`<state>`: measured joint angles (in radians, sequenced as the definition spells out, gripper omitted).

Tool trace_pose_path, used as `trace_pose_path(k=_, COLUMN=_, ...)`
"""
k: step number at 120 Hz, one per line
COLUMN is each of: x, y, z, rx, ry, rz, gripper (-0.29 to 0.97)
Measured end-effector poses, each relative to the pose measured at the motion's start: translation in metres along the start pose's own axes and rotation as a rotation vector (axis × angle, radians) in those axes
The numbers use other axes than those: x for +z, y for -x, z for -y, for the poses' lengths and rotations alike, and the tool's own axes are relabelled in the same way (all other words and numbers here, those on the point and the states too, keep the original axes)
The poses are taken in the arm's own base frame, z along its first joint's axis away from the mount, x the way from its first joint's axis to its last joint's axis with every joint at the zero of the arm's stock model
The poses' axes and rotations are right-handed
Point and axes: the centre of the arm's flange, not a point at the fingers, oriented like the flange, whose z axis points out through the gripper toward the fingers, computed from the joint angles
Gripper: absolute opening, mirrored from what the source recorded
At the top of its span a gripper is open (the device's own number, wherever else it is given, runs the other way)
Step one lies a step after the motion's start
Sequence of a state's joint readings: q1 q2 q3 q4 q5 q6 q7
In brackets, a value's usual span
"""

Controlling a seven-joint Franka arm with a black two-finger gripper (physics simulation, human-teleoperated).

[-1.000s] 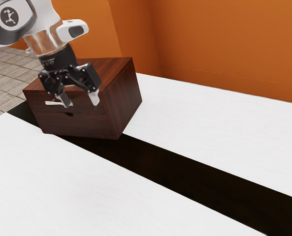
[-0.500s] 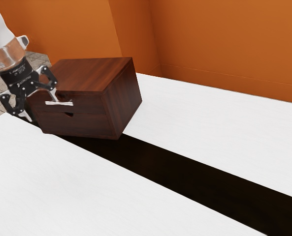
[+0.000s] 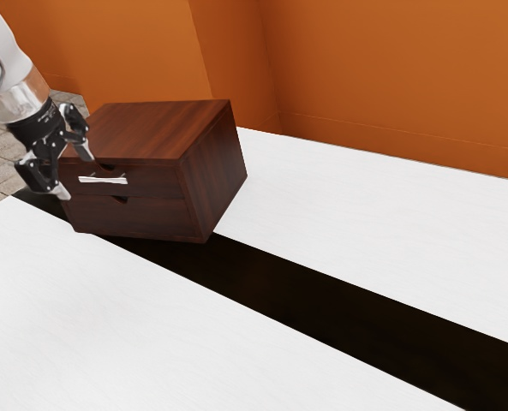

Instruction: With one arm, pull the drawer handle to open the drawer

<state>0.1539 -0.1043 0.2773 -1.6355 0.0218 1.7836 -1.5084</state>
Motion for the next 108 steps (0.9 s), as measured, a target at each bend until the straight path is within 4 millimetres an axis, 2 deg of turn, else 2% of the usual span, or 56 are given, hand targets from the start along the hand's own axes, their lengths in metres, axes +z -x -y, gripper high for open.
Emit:
trace_pose_path(k=14, x=0.012, y=-0.001, z=-0.005, rx=-0.064, ry=-0.008, rz=-0.021, gripper=0.62)
trace_pose_path(k=43, x=0.015, y=-0.021, z=-0.003, rx=-0.208, ry=0.002, rz=-0.064, gripper=0.61)
trace_pose_path(k=57, x=0.014, y=-0.005, z=-0.001, rx=-0.224, ry=0.008, rz=-0.079, gripper=0.61)
trace_pose_path(k=67, x=0.025, y=0.008, z=0.006, rx=-0.225, ry=0.003, rz=-0.080, gripper=0.60)
trace_pose_path(k=84, x=0.040, y=0.005, z=0.010, rx=-0.251, ry=0.011, rz=-0.091, gripper=0.59)
trace_pose_path(k=108, x=0.048, y=0.003, z=0.013, rx=-0.216, ry=0.033, rz=-0.175, gripper=0.58)
